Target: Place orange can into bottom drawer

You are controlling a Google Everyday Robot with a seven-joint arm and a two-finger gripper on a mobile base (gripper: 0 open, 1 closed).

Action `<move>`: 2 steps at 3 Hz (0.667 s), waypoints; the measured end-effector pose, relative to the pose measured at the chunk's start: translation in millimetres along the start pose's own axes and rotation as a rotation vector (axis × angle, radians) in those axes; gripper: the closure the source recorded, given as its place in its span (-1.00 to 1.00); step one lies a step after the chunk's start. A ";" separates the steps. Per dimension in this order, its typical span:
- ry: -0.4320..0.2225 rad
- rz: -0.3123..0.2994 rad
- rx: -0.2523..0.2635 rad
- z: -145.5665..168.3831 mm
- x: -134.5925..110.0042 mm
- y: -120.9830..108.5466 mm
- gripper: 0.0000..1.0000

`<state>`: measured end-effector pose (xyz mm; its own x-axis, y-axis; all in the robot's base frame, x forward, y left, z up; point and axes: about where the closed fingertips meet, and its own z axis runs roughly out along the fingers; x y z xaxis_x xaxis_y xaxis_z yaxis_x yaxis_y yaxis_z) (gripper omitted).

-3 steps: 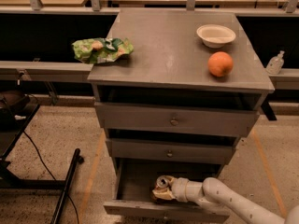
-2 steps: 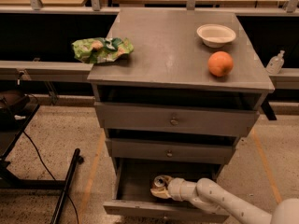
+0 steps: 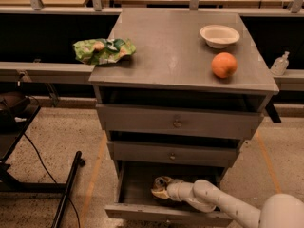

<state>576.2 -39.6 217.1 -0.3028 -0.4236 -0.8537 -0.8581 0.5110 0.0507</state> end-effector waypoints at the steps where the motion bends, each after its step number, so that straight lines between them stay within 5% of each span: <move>1: 0.021 -0.001 0.011 8.0 6.1 -3.3 -0.26; 2: 0.031 -0.001 0.016 11.6 10.1 -5.5 -0.74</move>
Offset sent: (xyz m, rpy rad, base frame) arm 0.0102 -0.0034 -0.0202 -0.0481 0.0093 -0.0218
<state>582.6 -38.0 202.2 -0.3150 -0.4474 -0.8370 -0.8517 0.5224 0.0413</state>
